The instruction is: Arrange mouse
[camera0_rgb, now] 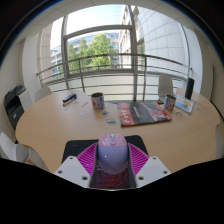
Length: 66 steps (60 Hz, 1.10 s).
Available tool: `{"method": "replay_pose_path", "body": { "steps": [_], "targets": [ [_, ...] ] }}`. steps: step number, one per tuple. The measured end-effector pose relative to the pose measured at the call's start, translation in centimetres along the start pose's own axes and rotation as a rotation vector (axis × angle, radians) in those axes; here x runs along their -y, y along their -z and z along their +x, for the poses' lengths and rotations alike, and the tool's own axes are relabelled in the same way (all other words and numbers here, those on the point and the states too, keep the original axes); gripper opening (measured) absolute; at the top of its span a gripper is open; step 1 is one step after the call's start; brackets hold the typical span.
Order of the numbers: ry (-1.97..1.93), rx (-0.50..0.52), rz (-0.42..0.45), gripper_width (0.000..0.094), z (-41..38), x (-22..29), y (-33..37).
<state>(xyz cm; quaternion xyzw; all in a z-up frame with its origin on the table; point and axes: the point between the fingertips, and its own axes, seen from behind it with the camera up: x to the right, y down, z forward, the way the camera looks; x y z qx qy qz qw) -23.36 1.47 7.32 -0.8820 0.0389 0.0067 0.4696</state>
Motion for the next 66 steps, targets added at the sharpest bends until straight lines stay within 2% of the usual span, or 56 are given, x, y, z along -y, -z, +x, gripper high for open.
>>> {"method": "replay_pose_path", "body": {
  "steps": [4,8,11,15,17,21,24,28,46,66],
  "targets": [
    [0.025,-0.025,-0.073,0.0450,-0.7,-3.6,-1.5],
    [0.037,-0.044,-0.106,0.0512,-1.1,-7.0,-3.5],
    [0.029,-0.044,-0.133,0.0548,-1.6,-8.2,-3.8],
    [0.028,-0.060,-0.120,0.0583,-1.1,-8.0,-3.7],
    [0.023,-0.066,-0.126,0.0652,-1.3,-8.0,-3.3],
    [0.018,-0.056,-0.120,0.0854,-1.5,-6.9,-2.1],
    [0.021,-0.064,-0.109,0.0823,-1.8,-6.4,-0.7],
    [0.034,-0.083,-0.083,0.0857,-1.9,-5.3,1.7],
    [0.041,-0.103,-0.012,0.0844,-3.3,-2.1,16.4],
    [0.041,-0.098,0.006,0.0843,-4.4,-6.9,29.4]
  ]
}}
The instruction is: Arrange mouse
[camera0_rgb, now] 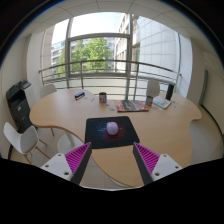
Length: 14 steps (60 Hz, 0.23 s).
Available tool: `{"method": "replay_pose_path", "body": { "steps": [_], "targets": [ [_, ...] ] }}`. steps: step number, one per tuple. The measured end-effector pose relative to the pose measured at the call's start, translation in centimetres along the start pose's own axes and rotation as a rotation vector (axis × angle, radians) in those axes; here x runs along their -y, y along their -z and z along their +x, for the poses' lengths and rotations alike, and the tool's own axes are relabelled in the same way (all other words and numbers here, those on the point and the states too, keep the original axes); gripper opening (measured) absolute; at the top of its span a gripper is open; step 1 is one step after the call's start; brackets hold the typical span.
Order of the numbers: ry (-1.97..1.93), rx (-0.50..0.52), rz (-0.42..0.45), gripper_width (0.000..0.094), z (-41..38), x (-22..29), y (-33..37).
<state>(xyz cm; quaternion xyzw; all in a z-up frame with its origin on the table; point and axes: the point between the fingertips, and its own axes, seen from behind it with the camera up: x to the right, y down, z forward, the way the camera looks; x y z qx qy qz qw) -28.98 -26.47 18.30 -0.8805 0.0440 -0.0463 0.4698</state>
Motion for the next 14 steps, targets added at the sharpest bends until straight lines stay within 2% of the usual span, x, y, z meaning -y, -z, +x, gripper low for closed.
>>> {"method": "replay_pose_path", "body": {
  "steps": [14],
  "targets": [
    [0.015,0.000,-0.012,0.0842,0.3,-2.8,3.3]
  ]
}}
